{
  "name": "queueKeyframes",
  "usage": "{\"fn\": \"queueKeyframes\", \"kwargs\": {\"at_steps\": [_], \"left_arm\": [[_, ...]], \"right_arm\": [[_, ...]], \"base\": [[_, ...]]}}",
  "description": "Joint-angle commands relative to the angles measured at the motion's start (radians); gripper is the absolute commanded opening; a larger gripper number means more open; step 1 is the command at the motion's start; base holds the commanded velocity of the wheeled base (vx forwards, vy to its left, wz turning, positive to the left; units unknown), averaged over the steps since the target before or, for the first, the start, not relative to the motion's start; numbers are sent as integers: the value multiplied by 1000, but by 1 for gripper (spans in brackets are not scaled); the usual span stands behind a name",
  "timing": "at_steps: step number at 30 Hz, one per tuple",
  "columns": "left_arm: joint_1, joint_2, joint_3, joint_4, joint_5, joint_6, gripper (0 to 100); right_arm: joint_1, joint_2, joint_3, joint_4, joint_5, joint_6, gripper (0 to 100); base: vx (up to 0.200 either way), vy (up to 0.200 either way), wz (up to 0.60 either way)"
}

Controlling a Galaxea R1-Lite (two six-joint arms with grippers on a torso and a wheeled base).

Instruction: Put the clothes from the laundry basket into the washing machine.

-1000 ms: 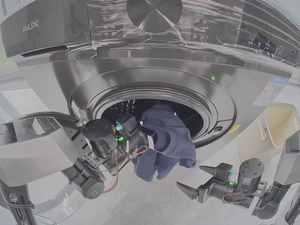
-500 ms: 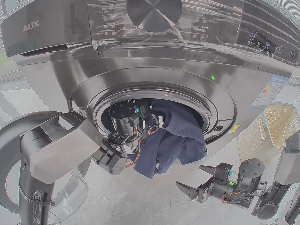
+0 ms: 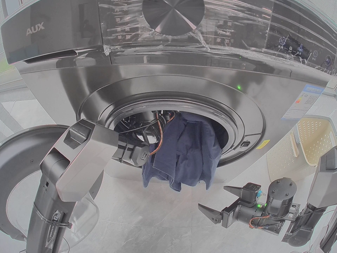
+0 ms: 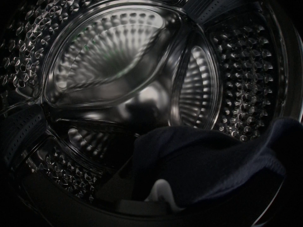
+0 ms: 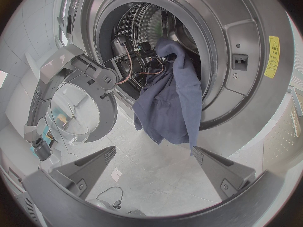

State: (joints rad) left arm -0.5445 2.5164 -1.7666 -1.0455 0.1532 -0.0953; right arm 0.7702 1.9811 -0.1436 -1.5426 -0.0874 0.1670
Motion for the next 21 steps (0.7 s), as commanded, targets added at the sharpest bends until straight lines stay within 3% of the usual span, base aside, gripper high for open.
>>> {"fn": "queueKeyframes", "kwargs": {"at_steps": [1,2,5,7,12,21], "left_arm": [[6,42,-54,19,14,-6,0],[6,42,-53,19,14,-7,100],[3,41,-36,16,14,-18,100],[1,10,49,22,14,-37,100],[-23,-97,259,70,11,-46,100],[-65,-214,504,217,-50,-60,100]], "right_arm": [[-2,4,-1,-1,0,0,100],[-2,4,-1,-1,0,0,100],[-2,4,-1,-1,0,0,100],[-3,4,-1,-1,0,0,100],[-2,4,-1,-1,2,0,100],[4,4,-2,-1,0,0,100]], "base": [[0,0,0],[0,0,0],[0,0,0],[0,0,0],[0,0,0],[0,0,0]]}}
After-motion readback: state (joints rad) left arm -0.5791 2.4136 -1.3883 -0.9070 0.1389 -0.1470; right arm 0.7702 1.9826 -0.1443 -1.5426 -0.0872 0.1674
